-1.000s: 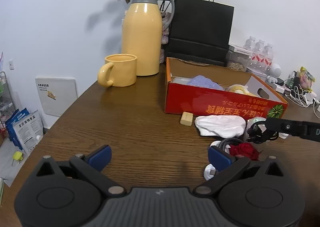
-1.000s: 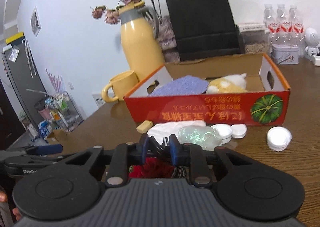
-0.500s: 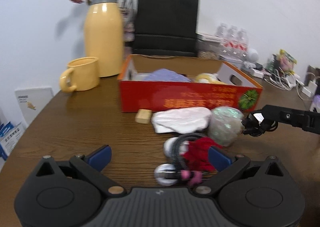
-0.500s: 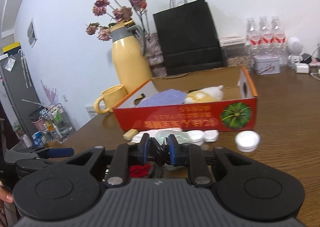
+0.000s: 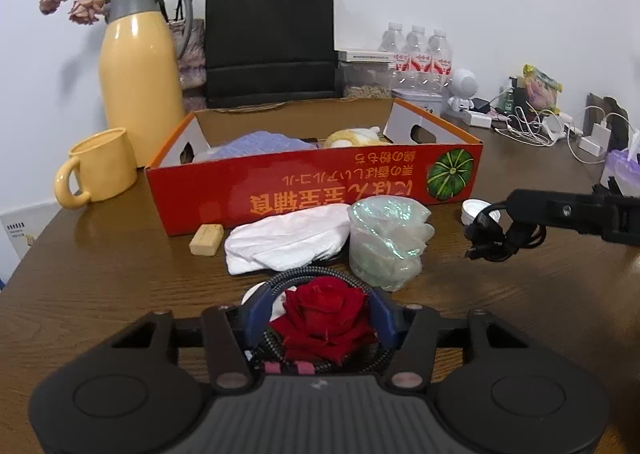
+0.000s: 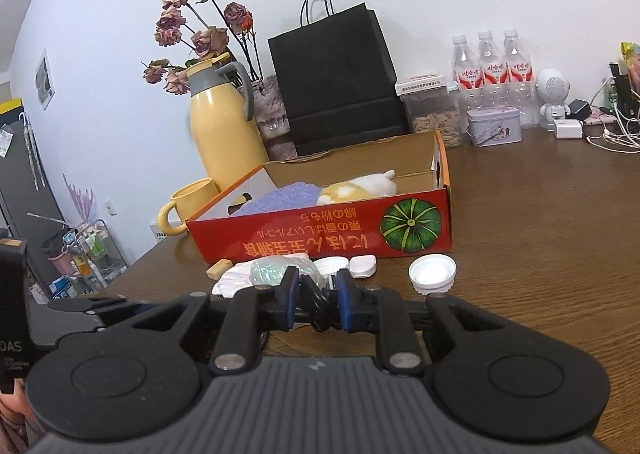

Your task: Organize objects

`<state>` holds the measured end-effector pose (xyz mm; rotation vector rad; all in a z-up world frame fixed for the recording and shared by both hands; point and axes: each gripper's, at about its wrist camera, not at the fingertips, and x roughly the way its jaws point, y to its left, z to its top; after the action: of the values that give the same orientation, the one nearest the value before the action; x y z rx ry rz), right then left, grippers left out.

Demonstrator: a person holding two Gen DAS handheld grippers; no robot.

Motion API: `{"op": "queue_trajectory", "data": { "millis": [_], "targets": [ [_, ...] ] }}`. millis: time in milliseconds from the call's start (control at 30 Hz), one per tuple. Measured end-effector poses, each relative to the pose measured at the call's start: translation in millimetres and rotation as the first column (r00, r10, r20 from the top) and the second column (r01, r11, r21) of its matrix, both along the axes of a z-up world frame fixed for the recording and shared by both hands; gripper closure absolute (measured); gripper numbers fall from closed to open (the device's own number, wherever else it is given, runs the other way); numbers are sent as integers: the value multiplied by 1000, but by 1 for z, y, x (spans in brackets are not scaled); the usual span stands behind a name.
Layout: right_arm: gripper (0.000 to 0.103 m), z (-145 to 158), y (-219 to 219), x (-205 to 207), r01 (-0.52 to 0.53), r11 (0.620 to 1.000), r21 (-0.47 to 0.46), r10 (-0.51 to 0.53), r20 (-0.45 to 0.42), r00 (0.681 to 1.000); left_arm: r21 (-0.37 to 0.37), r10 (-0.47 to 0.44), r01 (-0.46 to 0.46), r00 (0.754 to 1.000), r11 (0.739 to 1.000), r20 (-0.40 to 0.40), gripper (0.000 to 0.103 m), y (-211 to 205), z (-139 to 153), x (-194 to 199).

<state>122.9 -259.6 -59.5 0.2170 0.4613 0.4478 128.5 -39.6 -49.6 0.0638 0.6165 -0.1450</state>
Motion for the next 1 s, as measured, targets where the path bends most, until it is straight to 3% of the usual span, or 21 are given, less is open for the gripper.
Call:
{"op": "queue_trajectory", "data": {
  "millis": [100, 167, 700, 1000],
  "targets": [
    [82, -2, 2, 0, -4, 1000, -3, 4, -1, 1000, -34, 4, -4, 1000, 999, 0, 75, 4, 2, -2],
    [82, -3, 3, 0, -7, 1000, -5, 7, 0, 1000, -37, 3, -3, 1000, 999, 8, 78, 5, 4, -4],
    [82, 6, 4, -2, -8, 1000, -12, 8, 35, 999, -70, 18, -10, 993, 997, 115, 82, 16, 40, -18],
    [82, 25, 12, 9, -4, 1000, -23, 6, 89, 996, -100, 51, -34, 984, 994, 169, 82, 25, 63, -1]
  ]
}}
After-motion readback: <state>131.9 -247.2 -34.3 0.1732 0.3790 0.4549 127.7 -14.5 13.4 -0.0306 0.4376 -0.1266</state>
